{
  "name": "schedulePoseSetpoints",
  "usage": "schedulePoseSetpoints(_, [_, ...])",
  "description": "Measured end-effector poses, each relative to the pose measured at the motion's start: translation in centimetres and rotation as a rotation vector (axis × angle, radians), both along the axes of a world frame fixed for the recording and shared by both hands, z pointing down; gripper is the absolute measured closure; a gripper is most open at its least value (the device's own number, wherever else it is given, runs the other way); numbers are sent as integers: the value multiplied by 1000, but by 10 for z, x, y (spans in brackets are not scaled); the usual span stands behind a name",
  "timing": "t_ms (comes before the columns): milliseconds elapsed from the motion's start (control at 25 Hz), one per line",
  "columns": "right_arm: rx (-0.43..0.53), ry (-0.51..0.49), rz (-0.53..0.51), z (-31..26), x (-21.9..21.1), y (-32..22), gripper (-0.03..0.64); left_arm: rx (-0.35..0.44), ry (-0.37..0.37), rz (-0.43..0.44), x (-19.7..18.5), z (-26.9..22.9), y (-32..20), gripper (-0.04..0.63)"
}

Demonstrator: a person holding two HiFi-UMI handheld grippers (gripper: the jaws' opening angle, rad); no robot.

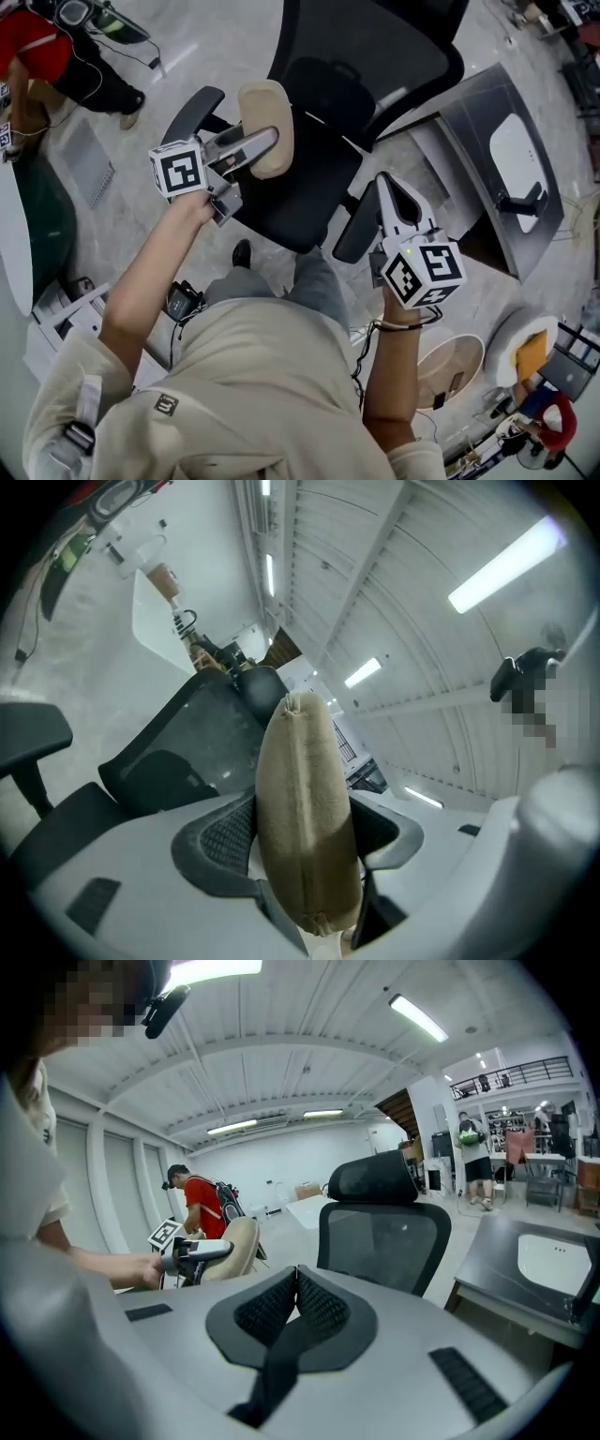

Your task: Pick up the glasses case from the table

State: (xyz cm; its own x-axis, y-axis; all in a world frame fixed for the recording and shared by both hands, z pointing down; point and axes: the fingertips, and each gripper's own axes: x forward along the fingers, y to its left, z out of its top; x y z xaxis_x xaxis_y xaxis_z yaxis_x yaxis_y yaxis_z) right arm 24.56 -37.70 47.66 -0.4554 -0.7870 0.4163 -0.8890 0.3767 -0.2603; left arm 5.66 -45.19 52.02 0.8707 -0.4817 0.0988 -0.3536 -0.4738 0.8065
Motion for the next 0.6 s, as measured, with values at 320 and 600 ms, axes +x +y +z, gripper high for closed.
schedulePoseSetpoints(320, [144, 53, -20, -57, -19, 20, 595, 213, -98, 39, -19, -82, 32, 298])
schedulePoseSetpoints(600, [186, 41, -9, -84, -29, 33, 595, 374, -179, 85, -26, -133, 57, 299])
